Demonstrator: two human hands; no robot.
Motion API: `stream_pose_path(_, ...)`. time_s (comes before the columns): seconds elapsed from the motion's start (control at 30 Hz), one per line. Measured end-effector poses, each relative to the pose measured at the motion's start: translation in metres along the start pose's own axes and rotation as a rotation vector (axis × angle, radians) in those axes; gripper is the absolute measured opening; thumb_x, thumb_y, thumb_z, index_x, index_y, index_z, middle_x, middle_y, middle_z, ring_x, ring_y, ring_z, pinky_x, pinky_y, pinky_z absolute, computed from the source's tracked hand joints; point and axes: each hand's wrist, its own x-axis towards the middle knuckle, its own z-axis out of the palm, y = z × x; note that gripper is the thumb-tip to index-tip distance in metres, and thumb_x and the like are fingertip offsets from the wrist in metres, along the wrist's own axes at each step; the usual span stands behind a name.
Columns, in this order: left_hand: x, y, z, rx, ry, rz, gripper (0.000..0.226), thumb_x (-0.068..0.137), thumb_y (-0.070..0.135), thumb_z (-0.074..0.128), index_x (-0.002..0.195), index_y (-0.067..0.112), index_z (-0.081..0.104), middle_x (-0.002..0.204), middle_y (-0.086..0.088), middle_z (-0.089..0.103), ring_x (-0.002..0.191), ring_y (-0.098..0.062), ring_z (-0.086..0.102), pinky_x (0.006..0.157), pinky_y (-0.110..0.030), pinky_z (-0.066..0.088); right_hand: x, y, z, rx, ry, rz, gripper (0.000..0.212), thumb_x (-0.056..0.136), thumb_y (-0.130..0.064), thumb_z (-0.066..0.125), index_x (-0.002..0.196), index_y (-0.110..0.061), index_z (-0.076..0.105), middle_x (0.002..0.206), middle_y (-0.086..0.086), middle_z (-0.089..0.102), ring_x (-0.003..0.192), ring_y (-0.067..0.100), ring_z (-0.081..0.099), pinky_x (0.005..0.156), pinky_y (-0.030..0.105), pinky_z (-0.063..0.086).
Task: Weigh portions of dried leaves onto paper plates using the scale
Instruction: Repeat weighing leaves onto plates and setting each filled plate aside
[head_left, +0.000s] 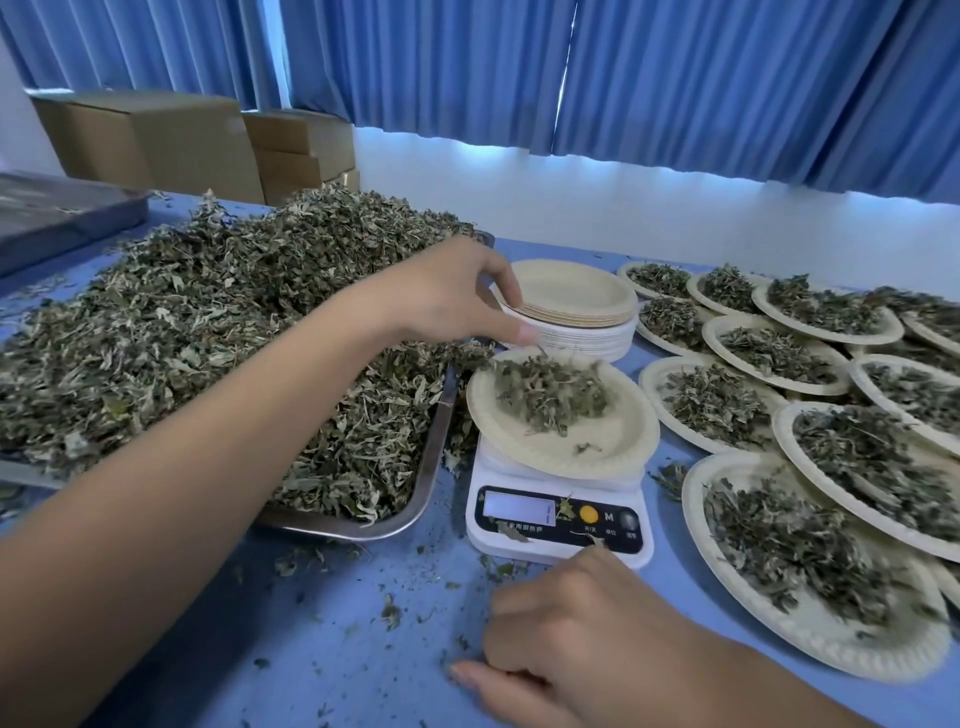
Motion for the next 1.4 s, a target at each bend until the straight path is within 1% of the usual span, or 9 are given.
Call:
stream_pose_path(0.13, 0.004, -0.014, -0.017, 0.129, 0.071, -0.027, 0.019, 0.088, 0.032, 0.076, 0.104, 0.023, 0.071, 0.098, -0.005, 0.073, 0.082, -0.02, 0.068, 0.076, -0.035, 0.054, 0.0, 0.0, 0.0, -0.012, -0.001, 0.003, 0.053, 0.108, -0.047, 0.045, 0.06, -0.025, 0.05, 0.058, -0.006, 0.037, 0.052, 0.015, 0.035, 0.049, 0.034, 0.036)
stream_pose_path(0.33, 0.005, -0.028, -0.019, 0.28, -0.314, -0.13, 0.056, 0.084, 0.023, 0.081, 0.133, 0.038, 0.059, 0.117, 0.002, 0.064, 0.103, -0.016, 0.064, 0.09, -0.032, 0.042, 0.0, 0.0, 0.0, -0.026, 0.0, 0.005, 0.054, 0.107, -0.047, 0.046, 0.059, -0.024, 0.049, 0.058, -0.005, 0.034, 0.051, 0.016, 0.032, 0.048, 0.034, 0.035)
stream_pose_path(0.6, 0.01, -0.031, -0.004, 0.281, -0.242, -0.053, 0.033, 0.085, 0.028, 0.08, 0.117, 0.03, 0.073, 0.095, 0.01, 0.062, 0.098, -0.018, 0.063, 0.082, -0.028, 0.046, 0.001, 0.0, -0.001, -0.056, 0.017, -0.004, 0.052, 0.106, -0.045, 0.05, 0.058, -0.025, 0.043, 0.058, -0.005, 0.031, 0.051, 0.016, 0.03, 0.046, 0.032, 0.031)
stream_pose_path(0.7, 0.012, -0.032, 0.001, 0.287, -0.185, -0.032, 0.018, 0.086, 0.025, 0.079, 0.104, 0.023, 0.076, 0.083, 0.013, 0.061, 0.084, -0.016, 0.059, 0.071, -0.026, 0.043, 0.0, 0.0, 0.0, -0.049, 0.017, -0.004, 0.053, 0.107, -0.045, 0.049, 0.058, -0.025, 0.045, 0.058, -0.006, 0.031, 0.051, 0.016, 0.031, 0.046, 0.033, 0.035)
stream_pose_path(0.8, 0.011, -0.032, 0.0, 0.262, -0.166, -0.025, 0.002, 0.086, 0.02, 0.078, 0.086, 0.021, 0.077, 0.076, 0.005, 0.069, 0.074, -0.016, 0.059, 0.076, -0.032, 0.048, 0.0, 0.0, 0.0, -0.041, 0.016, -0.004, 0.053, 0.107, -0.046, 0.048, 0.058, -0.025, 0.044, 0.058, -0.006, 0.031, 0.05, 0.015, 0.031, 0.047, 0.033, 0.034)
stream_pose_path(1.03, 0.01, -0.023, -0.005, 0.094, -0.011, 0.035, 0.007, 0.086, 0.016, 0.078, 0.087, 0.023, 0.077, 0.067, 0.012, 0.068, 0.062, -0.008, 0.059, 0.059, -0.021, 0.041, 0.001, 0.001, 0.001, -0.023, 0.009, -0.006, 0.052, 0.107, -0.047, 0.046, 0.06, -0.027, 0.04, 0.058, -0.006, 0.03, 0.05, 0.015, 0.032, 0.047, 0.034, 0.035)
stream_pose_path(1.2, 0.002, -0.006, -0.004, -0.085, -0.197, 0.091, 0.041, 0.083, 0.0, 0.078, 0.114, 0.026, 0.074, 0.113, 0.006, 0.072, 0.094, -0.016, 0.071, 0.085, -0.028, 0.06, 0.001, 0.0, -0.001, -0.028, 0.012, -0.009, 0.051, 0.107, -0.046, 0.048, 0.061, -0.028, 0.039, 0.058, -0.006, 0.03, 0.05, 0.016, 0.032, 0.046, 0.034, 0.035)
stream_pose_path(1.3, 0.002, -0.007, -0.011, 0.099, -0.149, 0.064, 0.048, 0.083, 0.0, 0.077, 0.117, 0.032, 0.071, 0.121, 0.007, 0.066, 0.098, -0.012, 0.068, 0.083, -0.028, 0.057, 0.001, -0.001, -0.002, -0.02, 0.02, -0.003, 0.05, 0.106, -0.045, 0.051, 0.06, -0.027, 0.041, 0.058, -0.007, 0.032, 0.051, 0.015, 0.031, 0.046, 0.034, 0.035)
stream_pose_path(1.4, 0.003, -0.014, -0.014, 0.429, -0.178, -0.114, 0.052, 0.082, 0.014, 0.082, 0.129, 0.026, 0.064, 0.131, -0.001, 0.061, 0.113, -0.022, 0.061, 0.093, -0.035, 0.049, 0.001, -0.001, -0.003, -0.01, 0.024, -0.004, 0.049, 0.105, -0.044, 0.052, 0.06, -0.027, 0.042, 0.058, -0.007, 0.032, 0.052, 0.015, 0.03, 0.046, 0.032, 0.033)
